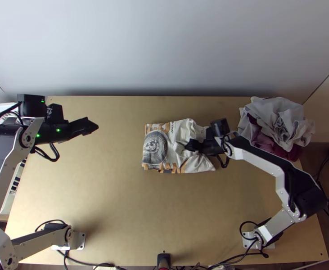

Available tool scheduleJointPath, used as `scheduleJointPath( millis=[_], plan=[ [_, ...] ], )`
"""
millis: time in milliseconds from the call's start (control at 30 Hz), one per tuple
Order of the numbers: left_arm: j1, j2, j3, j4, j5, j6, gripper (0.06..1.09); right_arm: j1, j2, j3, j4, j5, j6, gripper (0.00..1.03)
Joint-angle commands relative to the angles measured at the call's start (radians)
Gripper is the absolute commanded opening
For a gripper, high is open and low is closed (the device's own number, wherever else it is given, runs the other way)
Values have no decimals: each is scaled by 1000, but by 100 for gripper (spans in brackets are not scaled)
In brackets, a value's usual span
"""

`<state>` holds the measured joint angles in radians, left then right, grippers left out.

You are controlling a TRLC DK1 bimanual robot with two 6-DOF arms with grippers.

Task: Fold the t-shirt

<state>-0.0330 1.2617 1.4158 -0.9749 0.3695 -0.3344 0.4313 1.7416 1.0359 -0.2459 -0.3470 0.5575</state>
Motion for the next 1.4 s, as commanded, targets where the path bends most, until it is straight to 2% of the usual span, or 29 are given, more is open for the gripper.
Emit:
scheduleJointPath(
  millis=[0, 100, 167, 367, 533, 767, 967, 1367],
  plan=[
    [33, -12, -60, -21, 5, 34, 104, 80, 87, 98, -81, 83, -50, 75],
    [38, -28, -84, -27, 5, 52, 104, 110, 102, 124, -98, 91, -77, 30],
    [44, -44, -104, -27, 5, 63, 104, 132, 104, 133, -104, 97, -108, 3],
    [59, -76, -163, -36, 5, 69, 104, 139, 85, 130, -144, 195, -151, 3],
    [74, -107, -204, -36, 6, 71, 104, 103, -16, 161, -144, 275, -171, 3],
    [100, -150, -262, -50, 13, 84, 104, 50, -162, 306, -191, 370, -258, 3],
    [125, -177, -305, -59, 37, 107, 104, -42, -188, 443, -225, 382, -321, 3],
    [125, -228, -367, -67, 54, 110, 104, -279, -125, 736, -302, 381, -363, 3]
  ],
)
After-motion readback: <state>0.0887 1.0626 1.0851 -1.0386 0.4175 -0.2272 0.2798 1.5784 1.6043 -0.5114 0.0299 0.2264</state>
